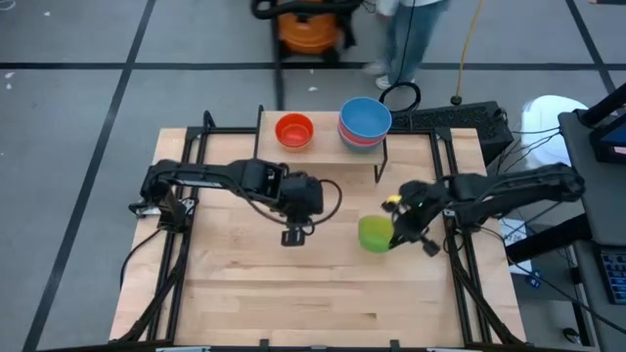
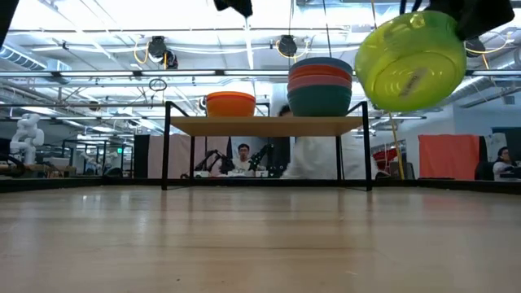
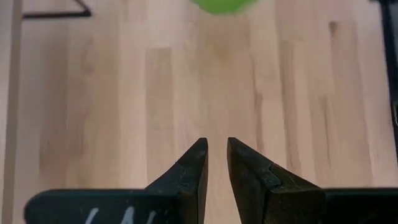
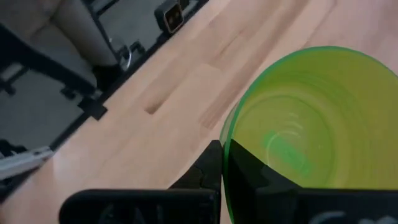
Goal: Place and stack bowls onto a shelf
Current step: Stack the transparent green bowl on top of the transparent orange bowl on the shelf
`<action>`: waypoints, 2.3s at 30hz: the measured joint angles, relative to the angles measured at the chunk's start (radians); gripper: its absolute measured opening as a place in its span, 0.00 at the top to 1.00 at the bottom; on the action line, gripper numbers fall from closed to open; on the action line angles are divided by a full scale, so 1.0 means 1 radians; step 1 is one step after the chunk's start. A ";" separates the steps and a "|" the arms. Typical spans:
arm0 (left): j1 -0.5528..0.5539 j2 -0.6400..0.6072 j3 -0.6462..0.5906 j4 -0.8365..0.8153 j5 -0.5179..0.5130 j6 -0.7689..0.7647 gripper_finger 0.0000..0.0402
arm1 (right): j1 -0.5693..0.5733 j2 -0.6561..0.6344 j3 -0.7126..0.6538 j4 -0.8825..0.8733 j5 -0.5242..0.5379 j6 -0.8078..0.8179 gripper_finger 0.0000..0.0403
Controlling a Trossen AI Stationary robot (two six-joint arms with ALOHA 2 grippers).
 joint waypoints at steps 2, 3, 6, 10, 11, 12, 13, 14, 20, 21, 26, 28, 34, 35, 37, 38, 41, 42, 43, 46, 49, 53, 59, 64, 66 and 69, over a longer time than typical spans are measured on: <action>0.008 0.007 0.000 0.010 -0.001 -0.029 0.83 | 0.042 0.056 0.000 0.041 0.030 -0.006 1.00; 0.010 0.010 0.000 0.024 -0.002 -0.033 0.83 | 0.059 0.080 0.000 0.066 0.044 -0.008 1.00; 0.006 0.011 0.000 0.060 0.004 -0.007 0.83 | 0.095 0.135 0.000 0.150 0.060 -0.026 1.00; -0.003 0.011 0.000 0.088 0.009 0.086 0.83 | 0.113 0.172 0.000 0.242 0.059 -0.030 1.00; -0.005 0.011 0.000 0.096 0.020 0.101 0.83 | 0.113 0.175 0.000 0.259 0.076 -0.030 1.00; -0.007 0.011 0.000 0.111 0.037 0.102 0.83 | 0.113 0.178 0.000 0.267 0.086 -0.030 1.00; -0.009 0.011 0.000 0.129 0.055 0.102 0.83 | 0.113 0.182 0.000 0.270 0.098 -0.031 1.00; -0.012 0.011 0.000 0.148 0.070 0.103 0.83 | 0.115 0.185 0.000 0.276 0.113 -0.033 1.00; -0.032 0.067 -0.001 0.169 0.137 0.230 0.83 | 0.143 0.188 0.000 0.282 0.213 -0.087 1.00; -0.036 0.078 -0.001 0.171 0.141 0.271 0.83 | 0.145 0.188 0.000 0.282 0.216 -0.090 1.00; -0.059 0.131 -0.001 0.178 0.138 0.512 0.83 | 0.166 0.189 0.000 0.284 0.212 -0.096 1.00; -0.065 0.143 -0.001 0.180 0.125 0.590 0.83 | 0.179 0.197 0.000 0.286 0.210 -0.113 1.00; -0.082 0.148 -0.001 0.206 0.108 0.802 0.83 | 0.214 0.228 -0.001 0.286 0.208 -0.192 1.00; -0.083 0.147 -0.001 0.220 0.106 0.824 0.83 | 0.216 0.233 -0.001 0.291 0.208 -0.203 1.00; -0.084 0.147 -0.001 0.249 0.106 0.849 0.83 | 0.216 0.242 -0.001 0.311 0.207 -0.221 1.00; -0.083 0.147 -0.001 0.254 0.105 0.861 0.83 | 0.216 0.247 -0.001 0.324 0.205 -0.224 1.00; -0.081 0.147 -0.001 0.253 0.104 0.910 0.83 | 0.215 0.261 -0.001 0.377 0.182 -0.243 1.00; -0.081 0.147 -0.001 0.253 0.103 0.922 0.83 | 0.215 0.266 -0.001 0.393 0.179 -0.247 1.00; -0.082 0.147 -0.001 0.253 0.103 0.929 0.83 | 0.216 0.269 -0.001 0.407 0.179 -0.247 1.00; -0.083 0.147 -0.001 0.253 0.103 0.937 0.83 | 0.216 0.268 -0.001 0.417 0.179 -0.252 1.00; -0.090 0.147 -0.001 0.252 0.131 0.932 0.83 | 0.216 0.269 -0.001 0.421 0.179 -0.269 1.00; -0.098 0.154 0.000 0.255 0.155 0.929 0.83 | 0.216 0.269 -0.001 0.438 0.175 -0.269 1.00; -0.105 0.158 0.000 0.254 0.156 0.940 0.83 | 0.216 0.269 -0.001 0.420 0.153 -0.267 1.00; -0.107 0.158 0.000 0.254 0.156 0.973 0.83 | 0.217 0.269 -0.001 0.428 0.153 -0.270 1.00; -0.108 0.158 0.000 0.254 0.156 0.974 0.83 | 0.217 0.269 -0.001 0.429 0.150 -0.271 1.00; -0.109 0.158 0.000 0.254 0.164 1.001 0.83 | 0.217 0.269 -0.001 0.429 0.118 -0.276 1.00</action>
